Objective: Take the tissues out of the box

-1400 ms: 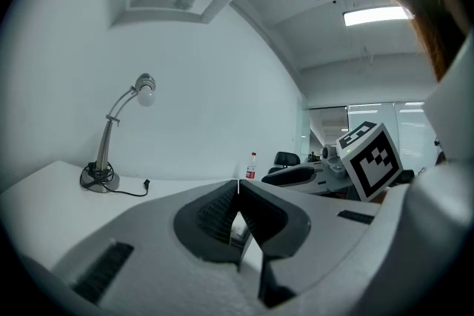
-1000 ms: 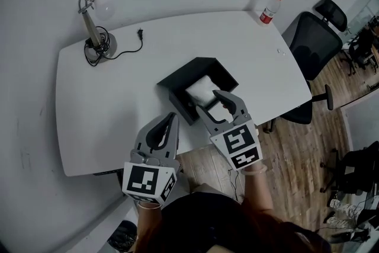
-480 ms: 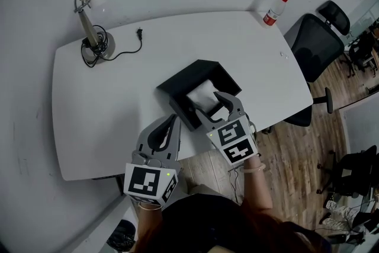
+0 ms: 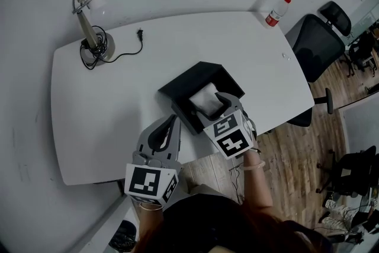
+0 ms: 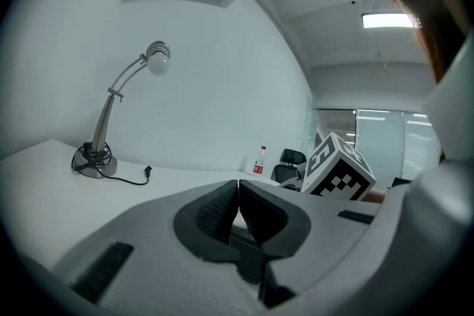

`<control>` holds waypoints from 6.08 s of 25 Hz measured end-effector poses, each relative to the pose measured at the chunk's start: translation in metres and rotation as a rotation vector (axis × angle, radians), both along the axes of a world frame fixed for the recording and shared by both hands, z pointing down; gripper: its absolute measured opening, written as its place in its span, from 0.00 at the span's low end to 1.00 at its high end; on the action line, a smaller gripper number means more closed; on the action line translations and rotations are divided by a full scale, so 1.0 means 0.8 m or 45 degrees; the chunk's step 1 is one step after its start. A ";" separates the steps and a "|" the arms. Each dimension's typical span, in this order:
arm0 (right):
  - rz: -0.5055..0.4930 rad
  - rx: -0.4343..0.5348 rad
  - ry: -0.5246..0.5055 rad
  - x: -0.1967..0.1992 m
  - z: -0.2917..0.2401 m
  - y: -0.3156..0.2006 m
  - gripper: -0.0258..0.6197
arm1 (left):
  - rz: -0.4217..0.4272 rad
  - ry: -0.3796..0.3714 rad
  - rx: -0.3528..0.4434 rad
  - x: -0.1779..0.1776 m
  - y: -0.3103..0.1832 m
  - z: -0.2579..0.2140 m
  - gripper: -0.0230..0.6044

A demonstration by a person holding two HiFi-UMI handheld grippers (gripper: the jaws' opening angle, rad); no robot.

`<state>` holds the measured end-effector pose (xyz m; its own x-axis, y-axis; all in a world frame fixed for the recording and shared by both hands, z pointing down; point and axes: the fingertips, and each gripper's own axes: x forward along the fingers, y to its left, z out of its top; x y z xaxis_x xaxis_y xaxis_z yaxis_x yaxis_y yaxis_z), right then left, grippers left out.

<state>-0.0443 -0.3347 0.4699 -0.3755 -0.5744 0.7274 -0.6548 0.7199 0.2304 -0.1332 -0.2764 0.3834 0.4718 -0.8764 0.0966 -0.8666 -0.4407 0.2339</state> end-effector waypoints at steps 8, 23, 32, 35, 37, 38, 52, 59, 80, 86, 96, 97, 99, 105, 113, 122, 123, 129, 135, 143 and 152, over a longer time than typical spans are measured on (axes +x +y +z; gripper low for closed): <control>0.010 -0.151 0.103 -0.002 0.020 -0.006 0.47 | -0.003 0.016 -0.018 -0.009 -0.013 0.005 0.08; 0.053 -0.231 0.360 0.010 0.044 -0.015 0.45 | -0.014 0.009 -0.028 -0.017 -0.022 0.006 0.08; 0.041 -0.177 0.336 0.011 0.034 -0.021 0.38 | -0.001 0.007 -0.014 -0.006 -0.011 0.000 0.08; 0.030 -0.176 0.305 0.008 0.033 -0.016 0.37 | -0.002 0.004 -0.011 -0.005 -0.004 -0.001 0.08; 0.023 -0.166 0.281 0.005 0.030 -0.013 0.37 | -0.007 -0.001 -0.004 -0.005 0.000 -0.003 0.08; 0.022 -0.158 0.275 0.004 0.028 -0.011 0.37 | -0.011 -0.004 0.002 -0.005 0.002 -0.005 0.08; 0.029 0.061 0.100 0.003 -0.023 0.004 0.37 | -0.030 -0.051 0.062 0.001 0.041 -0.030 0.08; 0.040 0.188 -0.019 0.002 -0.055 0.017 0.37 | -0.022 -0.081 0.090 0.010 0.064 -0.041 0.08; 0.015 0.423 -0.256 0.021 -0.125 0.091 0.37 | -0.032 -0.150 0.155 0.048 0.148 -0.067 0.08; 0.033 0.472 -0.326 0.040 -0.143 0.115 0.37 | -0.049 -0.169 0.166 0.063 0.172 -0.071 0.08; 0.010 0.529 -0.396 0.065 -0.162 0.168 0.36 | -0.068 -0.173 0.179 0.090 0.217 -0.075 0.08; 0.008 0.537 -0.404 0.068 -0.166 0.173 0.36 | -0.073 -0.173 0.180 0.091 0.222 -0.075 0.08; 0.004 0.547 -0.437 0.071 -0.172 0.185 0.36 | -0.083 -0.176 0.185 0.093 0.230 -0.079 0.08; 0.012 0.581 -0.550 0.084 -0.195 0.216 0.36 | -0.100 -0.184 0.200 0.097 0.249 -0.086 0.08; 0.010 0.663 -0.605 0.101 -0.220 0.251 0.36 | -0.125 -0.207 0.231 0.104 0.272 -0.098 0.08; -0.023 0.712 -0.649 0.110 -0.237 0.292 0.36 | -0.131 -0.233 0.256 0.113 0.300 -0.108 0.08; -0.025 0.717 -0.654 0.112 -0.238 0.297 0.36 | -0.129 -0.234 0.259 0.115 0.303 -0.108 0.08; -0.035 0.770 -0.691 0.124 -0.247 0.326 0.35 | -0.117 -0.233 0.281 0.125 0.319 -0.110 0.08; -0.040 0.799 -0.694 0.140 -0.250 0.351 0.35 | -0.105 -0.234 0.295 0.140 0.333 -0.110 0.08; -0.052 0.829 -0.713 0.159 -0.254 0.380 0.35 | -0.124 -0.235 0.322 0.154 0.355 -0.113 0.08; -0.066 0.843 -0.722 0.172 -0.255 0.405 0.35 | -0.129 -0.237 0.330 0.168 0.372 -0.110 0.08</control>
